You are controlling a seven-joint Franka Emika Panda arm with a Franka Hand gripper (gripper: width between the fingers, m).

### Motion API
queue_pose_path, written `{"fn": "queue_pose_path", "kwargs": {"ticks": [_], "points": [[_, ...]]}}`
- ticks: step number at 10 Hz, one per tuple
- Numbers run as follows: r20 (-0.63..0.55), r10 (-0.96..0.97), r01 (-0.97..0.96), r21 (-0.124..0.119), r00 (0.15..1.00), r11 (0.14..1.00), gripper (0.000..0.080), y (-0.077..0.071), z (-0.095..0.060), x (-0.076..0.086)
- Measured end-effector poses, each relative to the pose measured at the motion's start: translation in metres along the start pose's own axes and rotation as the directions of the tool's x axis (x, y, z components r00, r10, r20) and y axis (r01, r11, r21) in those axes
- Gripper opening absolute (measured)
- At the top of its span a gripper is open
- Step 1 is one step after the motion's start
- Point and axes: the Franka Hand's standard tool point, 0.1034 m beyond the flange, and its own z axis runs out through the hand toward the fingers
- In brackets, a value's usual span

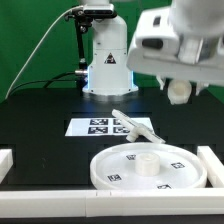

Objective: Assemble round table

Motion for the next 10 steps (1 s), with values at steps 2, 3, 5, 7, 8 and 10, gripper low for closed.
{"fn": "queue_pose_path", "kwargs": {"ticks": [2,3,5,7,8,10], "points": [[-0.13,-0.019,0.019,0.003,0.991,1.0,0.0409,-0.003,-0.003,0.004],[-0.195,-0.027,0.032,0.023,0.98,0.999,0.0409,-0.008,-0.004,0.003],[-0.331,-0.032,0.094,0.172,0.943,0.981,0.0409,-0.007,-0.023,0.026],[-0.529,-0.002,0.128,0.201,0.849,0.971,0.0409,0.006,-0.047,0.048],[-0.6,-0.009,0.15,0.186,0.8,0.971,0.0409,0.006,-0.049,0.042],[-0.716,0.011,0.164,0.175,0.698,0.971,0.0409,0.001,-0.045,0.037]]}}
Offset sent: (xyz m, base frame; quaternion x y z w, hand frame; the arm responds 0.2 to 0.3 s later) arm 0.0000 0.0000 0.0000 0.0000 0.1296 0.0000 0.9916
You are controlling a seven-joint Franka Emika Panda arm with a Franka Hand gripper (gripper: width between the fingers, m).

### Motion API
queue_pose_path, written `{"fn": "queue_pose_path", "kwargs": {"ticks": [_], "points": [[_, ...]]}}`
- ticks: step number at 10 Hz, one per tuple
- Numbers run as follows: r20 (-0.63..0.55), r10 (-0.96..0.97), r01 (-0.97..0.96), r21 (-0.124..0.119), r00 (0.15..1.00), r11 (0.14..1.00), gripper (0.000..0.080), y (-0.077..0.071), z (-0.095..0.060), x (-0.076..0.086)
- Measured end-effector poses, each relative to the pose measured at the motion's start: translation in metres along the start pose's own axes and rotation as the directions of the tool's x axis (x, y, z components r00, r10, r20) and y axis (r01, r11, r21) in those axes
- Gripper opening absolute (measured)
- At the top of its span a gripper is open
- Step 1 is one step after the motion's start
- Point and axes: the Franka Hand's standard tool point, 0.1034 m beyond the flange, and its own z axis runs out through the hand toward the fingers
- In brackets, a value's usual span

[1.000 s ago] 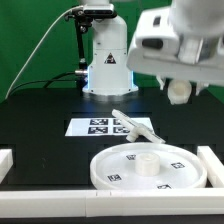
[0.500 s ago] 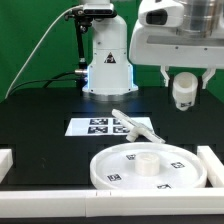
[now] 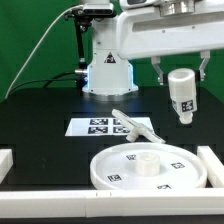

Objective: Assemble round table

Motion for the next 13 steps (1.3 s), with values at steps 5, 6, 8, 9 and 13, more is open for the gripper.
{"fn": "queue_pose_path", "kwargs": {"ticks": [5,6,8,9,13], "points": [[-0.098,-0.186,0.181,-0.053,0.978,0.982,0.0409,0.05,-0.002,0.016],[-0.134,-0.194,0.188,-0.056,0.972,0.981,0.0409,0.046,-0.003,0.019],[-0.128,-0.195,0.189,-0.055,0.972,0.98,0.0409,0.045,0.0,0.017],[-0.133,-0.198,0.191,-0.058,0.971,0.98,0.0409,0.046,0.001,0.018],[-0.196,-0.26,0.24,-0.119,0.946,0.964,0.0409,0.069,0.019,0.025]]}}
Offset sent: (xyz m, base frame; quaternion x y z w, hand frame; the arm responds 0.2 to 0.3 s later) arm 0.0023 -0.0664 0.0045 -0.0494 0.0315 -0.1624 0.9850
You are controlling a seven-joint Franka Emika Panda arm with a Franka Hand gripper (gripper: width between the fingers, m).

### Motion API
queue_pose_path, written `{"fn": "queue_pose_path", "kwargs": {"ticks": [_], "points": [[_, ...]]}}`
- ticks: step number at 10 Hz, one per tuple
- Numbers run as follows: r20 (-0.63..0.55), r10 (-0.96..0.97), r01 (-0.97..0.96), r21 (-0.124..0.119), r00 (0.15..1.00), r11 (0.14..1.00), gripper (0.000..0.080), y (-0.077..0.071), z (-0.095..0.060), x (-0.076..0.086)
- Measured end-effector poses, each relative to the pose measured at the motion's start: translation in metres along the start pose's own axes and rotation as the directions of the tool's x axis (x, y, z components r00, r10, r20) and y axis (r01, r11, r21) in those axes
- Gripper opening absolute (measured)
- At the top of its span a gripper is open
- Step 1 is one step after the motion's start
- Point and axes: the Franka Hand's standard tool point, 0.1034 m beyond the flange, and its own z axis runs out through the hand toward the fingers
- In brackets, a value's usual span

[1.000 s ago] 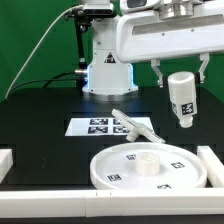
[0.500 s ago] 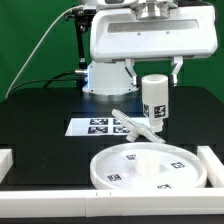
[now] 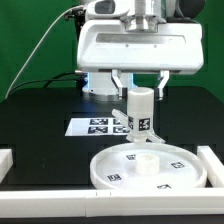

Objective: Assemble round table

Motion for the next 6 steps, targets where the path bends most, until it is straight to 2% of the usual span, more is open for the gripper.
{"fn": "queue_pose_path", "kwargs": {"ticks": [2,6], "points": [[0.005,-0.009,0.009,-0.005,1.0,1.0,0.0409,-0.002,0.008,-0.006],[0.024,-0.029,0.029,0.002,0.999,1.0,0.0409,-0.014,0.016,-0.017]]}}
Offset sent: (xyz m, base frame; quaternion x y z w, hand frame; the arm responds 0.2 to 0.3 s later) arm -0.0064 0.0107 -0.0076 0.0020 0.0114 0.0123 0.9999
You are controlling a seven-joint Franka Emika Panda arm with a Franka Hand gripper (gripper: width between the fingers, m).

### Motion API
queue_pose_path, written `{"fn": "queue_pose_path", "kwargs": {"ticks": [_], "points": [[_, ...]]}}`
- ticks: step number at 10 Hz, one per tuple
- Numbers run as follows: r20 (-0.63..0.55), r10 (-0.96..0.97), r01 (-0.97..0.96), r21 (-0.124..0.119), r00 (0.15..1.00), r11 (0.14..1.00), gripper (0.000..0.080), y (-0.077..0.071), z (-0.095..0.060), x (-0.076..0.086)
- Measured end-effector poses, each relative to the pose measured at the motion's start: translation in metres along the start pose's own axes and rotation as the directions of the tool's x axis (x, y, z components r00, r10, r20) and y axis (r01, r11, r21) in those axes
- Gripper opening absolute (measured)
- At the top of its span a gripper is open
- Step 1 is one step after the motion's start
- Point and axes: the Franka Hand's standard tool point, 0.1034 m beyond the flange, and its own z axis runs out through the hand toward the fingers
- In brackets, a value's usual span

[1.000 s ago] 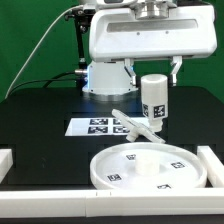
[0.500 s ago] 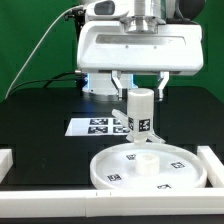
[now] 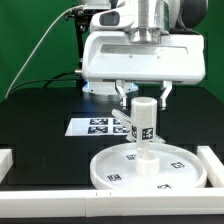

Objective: Assemble round table

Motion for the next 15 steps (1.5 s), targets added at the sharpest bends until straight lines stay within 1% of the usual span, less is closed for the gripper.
{"fn": "queue_pose_path", "kwargs": {"ticks": [1,2,5,9,11,14,15], "points": [[0.005,-0.007,0.007,0.002,1.0,1.0,0.0409,-0.004,0.003,-0.003],[-0.004,-0.012,0.012,0.0,1.0,1.0,0.0409,-0.006,0.004,-0.003],[-0.008,-0.016,0.016,-0.002,1.0,1.0,0.0409,-0.007,0.007,-0.004],[0.01,-0.024,0.024,-0.01,1.0,1.0,0.0409,-0.007,0.02,-0.015],[0.004,-0.024,0.024,-0.015,1.0,1.0,0.0409,-0.003,0.022,-0.014],[0.005,-0.024,0.024,-0.016,1.0,1.0,0.0409,-0.003,0.022,-0.014],[0.005,-0.024,0.024,-0.016,1.0,1.0,0.0485,-0.003,0.022,-0.014]]}}
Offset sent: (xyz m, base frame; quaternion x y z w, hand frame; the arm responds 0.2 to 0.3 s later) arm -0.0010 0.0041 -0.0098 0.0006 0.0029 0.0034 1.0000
